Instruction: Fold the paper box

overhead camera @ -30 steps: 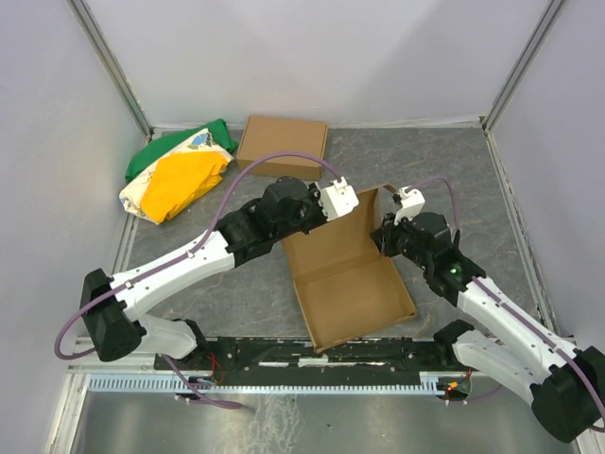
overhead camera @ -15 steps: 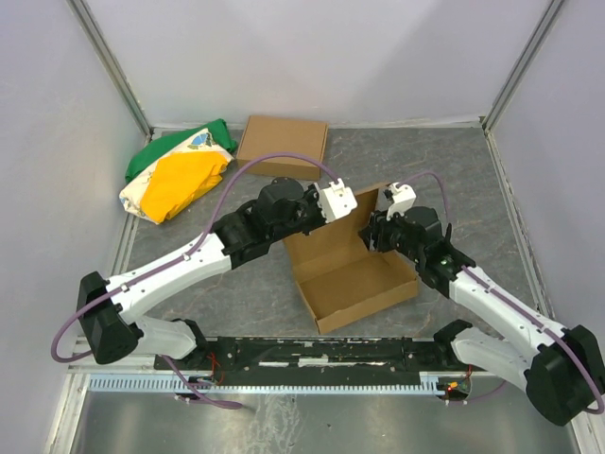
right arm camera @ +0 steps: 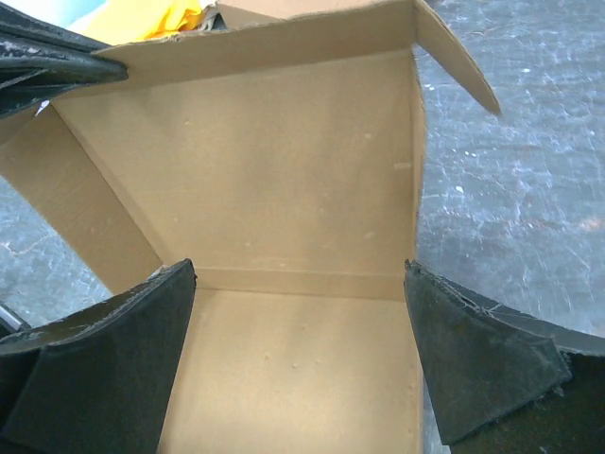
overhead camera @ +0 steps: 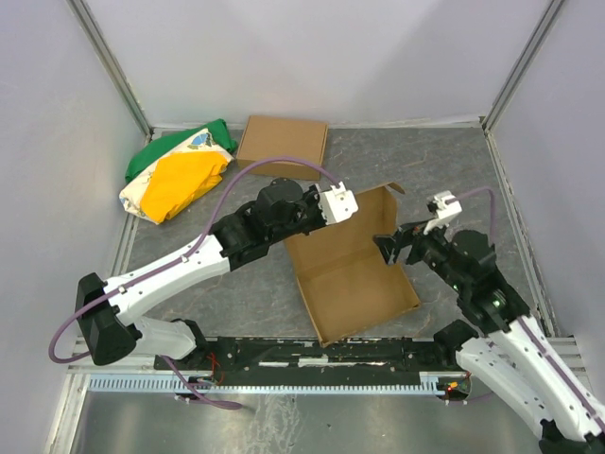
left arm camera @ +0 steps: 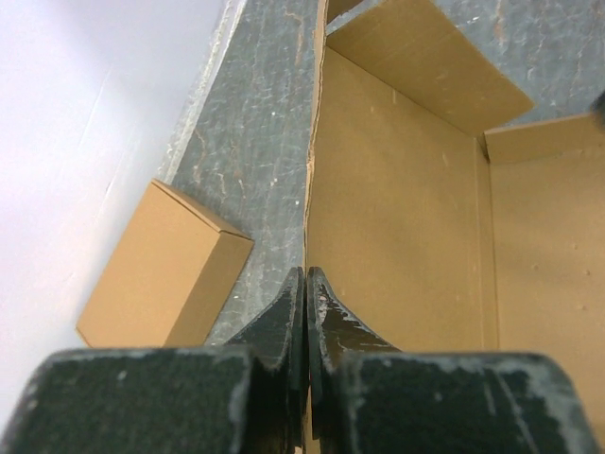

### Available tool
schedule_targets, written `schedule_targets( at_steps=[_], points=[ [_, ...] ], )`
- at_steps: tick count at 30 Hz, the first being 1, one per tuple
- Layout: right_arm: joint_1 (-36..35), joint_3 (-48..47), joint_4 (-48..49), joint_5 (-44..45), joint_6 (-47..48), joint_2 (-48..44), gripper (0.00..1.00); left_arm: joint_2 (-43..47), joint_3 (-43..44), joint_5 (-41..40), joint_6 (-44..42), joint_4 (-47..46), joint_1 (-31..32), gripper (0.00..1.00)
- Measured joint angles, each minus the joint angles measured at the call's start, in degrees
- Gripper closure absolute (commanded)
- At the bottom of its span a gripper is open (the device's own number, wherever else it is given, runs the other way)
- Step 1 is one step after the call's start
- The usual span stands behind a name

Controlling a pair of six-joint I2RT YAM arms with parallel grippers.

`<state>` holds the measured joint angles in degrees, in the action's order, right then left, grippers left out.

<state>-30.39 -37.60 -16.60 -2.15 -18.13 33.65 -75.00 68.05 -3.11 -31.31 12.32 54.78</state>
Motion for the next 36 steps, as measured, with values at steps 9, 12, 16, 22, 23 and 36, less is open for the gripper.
schedule_targets(
  at_steps=[9, 12, 16, 22, 23, 36],
  points=[
    [0.0, 2.3, -13.5, 3.3, -9.0, -13.6, 0.44, -0.4, 0.0, -3.9, -5.3, -1.9, 0.4, 0.97],
    [0.0, 4.2, -18.4, 3.3, -13.2, -13.6, 0.46, -1.1, 0.0, -4.3, -7.0, -3.1, 0.7, 0.97],
    [0.0, 8.2, -21.6, 3.4, -18.5, -13.2, 0.48, -2.3, -0.1, -4.3, -9.3, -5.6, 1.1, 0.97],
    [0.0, 12.5, -22.1, 2.1, -23.8, -9.2, 0.50, -2.6, -0.3, -3.3, -9.2, -7.1, 2.0, 0.97],
    [0.0, 12.7, -22.1, 1.9, -24.0, -8.7, 0.51, -2.6, -0.3, -2.8, -8.8, -7.1, 2.2, 0.97],
    [0.0, 15.1, -8.9, -14.2, -19.6, -8.7, 0.56, -2.6, -1.4, -2.8, -4.1, -8.4, 3.2, 0.97]
  ],
)
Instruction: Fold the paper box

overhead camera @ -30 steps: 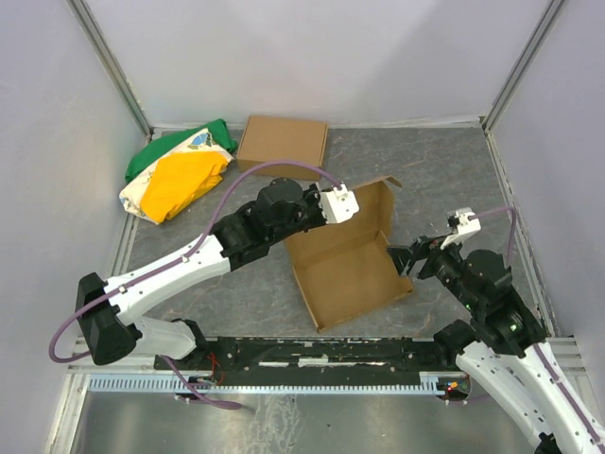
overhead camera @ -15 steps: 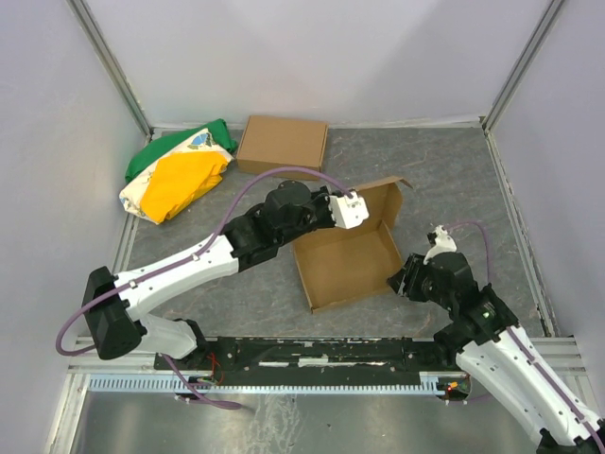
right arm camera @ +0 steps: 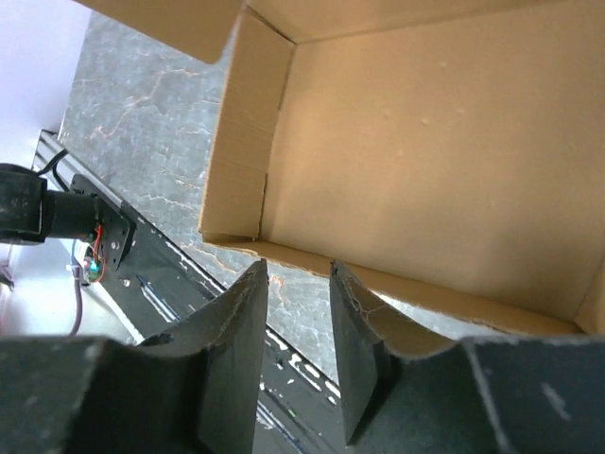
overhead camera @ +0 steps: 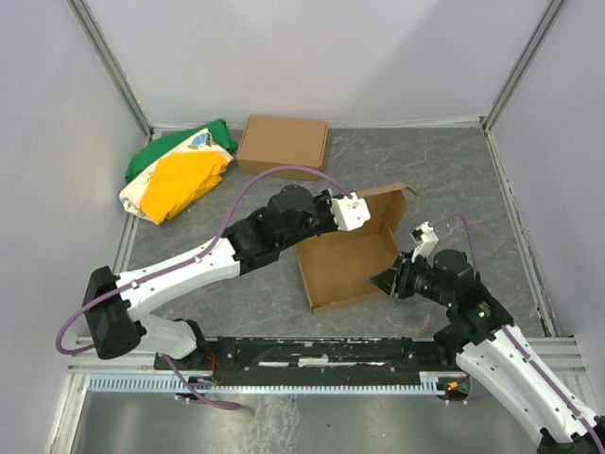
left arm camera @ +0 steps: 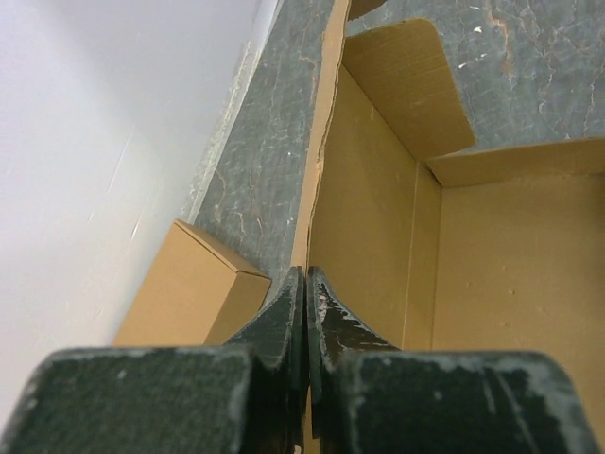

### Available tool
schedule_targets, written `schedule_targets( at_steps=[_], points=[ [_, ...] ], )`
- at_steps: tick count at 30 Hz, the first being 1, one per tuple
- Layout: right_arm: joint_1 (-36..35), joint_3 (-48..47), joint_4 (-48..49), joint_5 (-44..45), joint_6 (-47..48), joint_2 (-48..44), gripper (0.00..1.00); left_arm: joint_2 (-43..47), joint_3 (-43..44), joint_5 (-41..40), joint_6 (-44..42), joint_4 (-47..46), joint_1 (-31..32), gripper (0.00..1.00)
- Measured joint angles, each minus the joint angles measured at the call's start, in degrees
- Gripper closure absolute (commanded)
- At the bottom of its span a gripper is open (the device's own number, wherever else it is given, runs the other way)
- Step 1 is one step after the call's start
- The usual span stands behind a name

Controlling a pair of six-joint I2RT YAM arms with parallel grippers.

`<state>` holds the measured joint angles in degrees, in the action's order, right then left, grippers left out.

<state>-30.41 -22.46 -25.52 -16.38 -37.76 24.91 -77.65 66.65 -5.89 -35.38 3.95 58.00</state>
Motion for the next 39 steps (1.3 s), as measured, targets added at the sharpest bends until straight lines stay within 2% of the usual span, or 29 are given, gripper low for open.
schedule_targets(
  at_steps=[14, 18, 21, 25, 33, 39],
  points=[
    [-2.3, 0.2, 11.6, -2.9, 12.9, -1.2, 0.53, -0.9, -0.4, -0.5, 3.0, -2.0, 0.0, 0.97],
    [-5.5, -1.5, 13.4, -2.1, 15.7, 5.7, 0.54, -1.5, -0.3, -1.1, 3.7, -2.8, 0.0, 0.97],
    [-7.8, -3.3, 14.9, 2.1, 17.4, 11.3, 0.54, -1.7, -0.3, -1.8, 3.8, -3.3, 0.0, 0.97],
    [-8.1, -4.7, 19.3, 7.3, 18.2, 15.5, 0.53, -2.5, -0.1, -3.7, 3.8, -4.4, 0.0, 0.97],
    [-8.3, -6.3, 29.2, 10.0, 17.5, 23.4, 0.48, -7.3, 3.5, -8.3, 3.6, -6.6, -0.1, 0.97],
    [-9.0, -5.7, 40.4, 10.5, 17.5, 28.9, 0.37, -10.9, 5.0, -10.3, 2.9, -10.4, -0.1, 0.97]
  ],
)
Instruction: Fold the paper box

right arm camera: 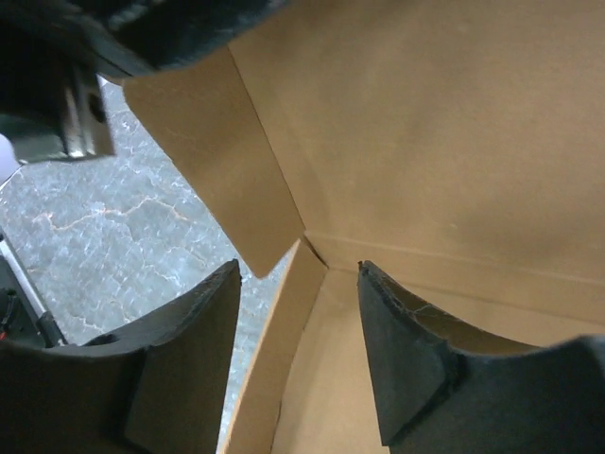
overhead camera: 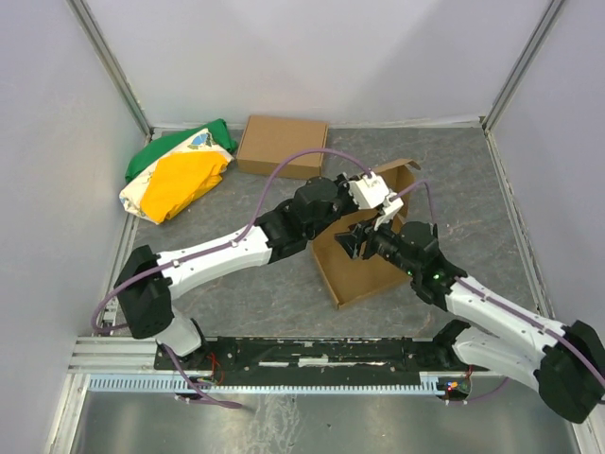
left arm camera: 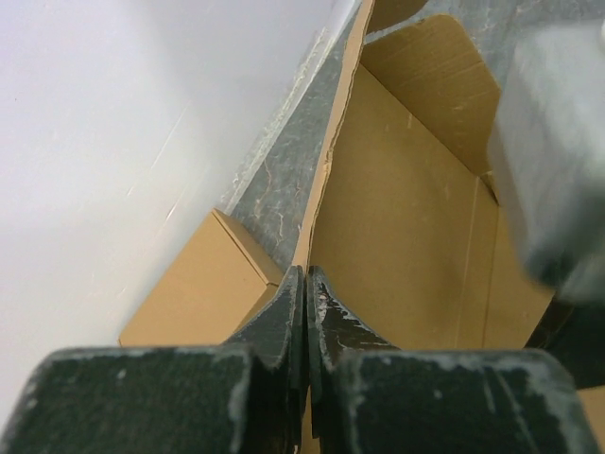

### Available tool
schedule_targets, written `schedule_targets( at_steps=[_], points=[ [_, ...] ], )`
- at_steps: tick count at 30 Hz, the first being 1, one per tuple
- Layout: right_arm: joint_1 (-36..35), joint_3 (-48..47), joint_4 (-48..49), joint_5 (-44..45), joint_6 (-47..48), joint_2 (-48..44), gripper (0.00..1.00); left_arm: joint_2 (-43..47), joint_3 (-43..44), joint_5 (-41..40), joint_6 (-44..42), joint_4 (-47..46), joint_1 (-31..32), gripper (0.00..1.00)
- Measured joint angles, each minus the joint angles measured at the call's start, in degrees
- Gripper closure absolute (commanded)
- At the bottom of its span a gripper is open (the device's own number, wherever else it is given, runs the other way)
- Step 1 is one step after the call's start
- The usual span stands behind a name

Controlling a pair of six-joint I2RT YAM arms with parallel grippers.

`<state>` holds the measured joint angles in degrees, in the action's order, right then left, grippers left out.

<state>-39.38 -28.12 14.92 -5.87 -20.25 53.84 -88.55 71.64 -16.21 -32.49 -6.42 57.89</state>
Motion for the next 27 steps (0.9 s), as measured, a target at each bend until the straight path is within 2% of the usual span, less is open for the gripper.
schedule_targets(
  at_steps=[7, 12, 20, 27],
  points=[
    [-1.9, 3.5, 16.3, 0.1, 0.5, 9.9, 0.35, -4.3, 3.2, -1.8, -0.2, -1.5, -0.1, 0.97],
    [-2.7, 8.2, 25.9, -1.4, -0.1, 13.0, 0.33, -4.6, 3.6, -2.9, 0.2, -1.5, -0.1, 0.97],
    [-4.0, 8.9, 31.7, -2.9, -0.5, 14.3, 0.35, -4.6, 4.0, -3.2, 1.0, -1.3, -0.1, 0.97],
    [-4.9, 8.9, 33.8, -0.6, -1.0, 19.8, 0.36, -4.6, 4.2, -2.9, 2.4, -1.0, -0.1, 0.97]
  ],
)
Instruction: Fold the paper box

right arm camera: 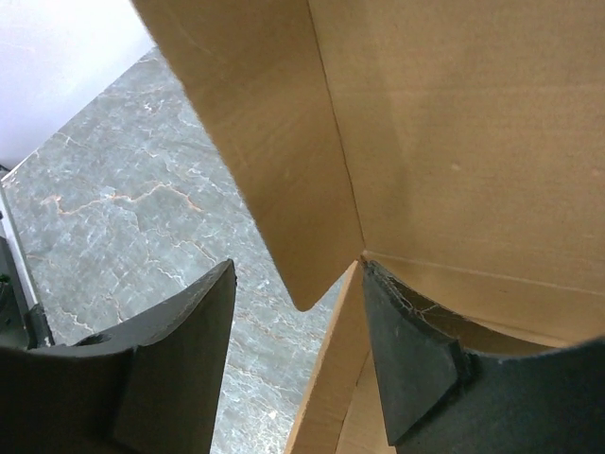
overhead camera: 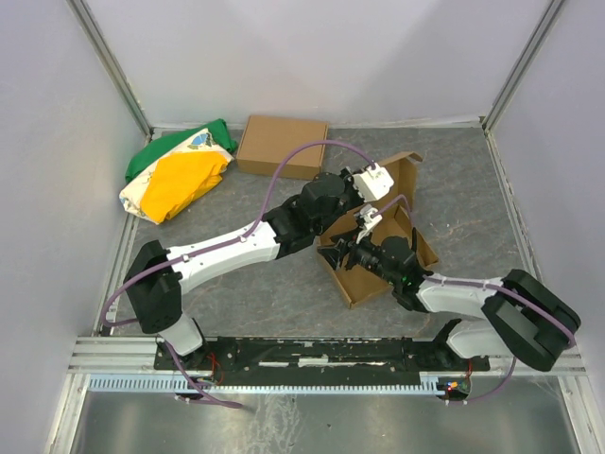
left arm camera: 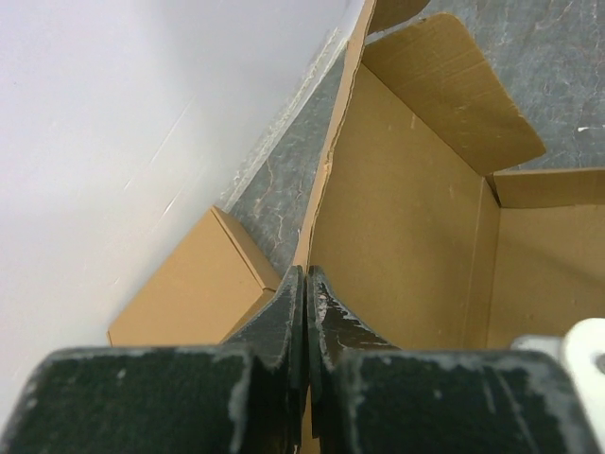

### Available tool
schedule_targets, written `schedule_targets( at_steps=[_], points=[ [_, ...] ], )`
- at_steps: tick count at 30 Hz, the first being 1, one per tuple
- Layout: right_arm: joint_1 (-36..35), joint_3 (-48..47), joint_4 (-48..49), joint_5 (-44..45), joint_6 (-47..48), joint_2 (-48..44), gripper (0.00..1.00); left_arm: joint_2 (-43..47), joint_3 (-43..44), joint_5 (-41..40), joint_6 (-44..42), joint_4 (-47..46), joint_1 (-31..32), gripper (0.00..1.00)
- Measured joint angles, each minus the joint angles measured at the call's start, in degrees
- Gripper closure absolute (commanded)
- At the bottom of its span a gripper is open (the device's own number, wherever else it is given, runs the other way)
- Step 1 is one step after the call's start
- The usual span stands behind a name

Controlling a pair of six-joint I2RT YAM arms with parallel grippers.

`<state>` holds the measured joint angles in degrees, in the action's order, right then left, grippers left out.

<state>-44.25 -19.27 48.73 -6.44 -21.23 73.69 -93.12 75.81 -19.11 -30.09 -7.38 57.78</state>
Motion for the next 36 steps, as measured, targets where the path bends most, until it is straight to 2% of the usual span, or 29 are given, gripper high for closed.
schedule_targets(
  at_steps=[10, 24, 31, 36],
  points=[
    [0.0, -0.1, 4.9, 4.8, -3.0, 6.0, 0.38, 1.9, -0.2, 4.5, 2.1, 1.7, 0.0, 0.97],
    [-0.3, 1.2, 1.9, 11.7, -5.3, 0.5, 0.41, 4.4, -2.6, 10.2, 6.8, 4.3, 3.2, 0.97],
    [-0.3, 5.0, -8.0, 9.5, -7.8, -9.8, 0.41, 1.7, -2.1, 10.1, 8.8, 5.6, 5.8, 0.97],
    [-0.3, 5.4, -22.2, 5.2, -8.0, -24.7, 0.41, 0.8, -1.5, 10.0, 10.2, 6.2, 6.7, 0.97]
  ],
)
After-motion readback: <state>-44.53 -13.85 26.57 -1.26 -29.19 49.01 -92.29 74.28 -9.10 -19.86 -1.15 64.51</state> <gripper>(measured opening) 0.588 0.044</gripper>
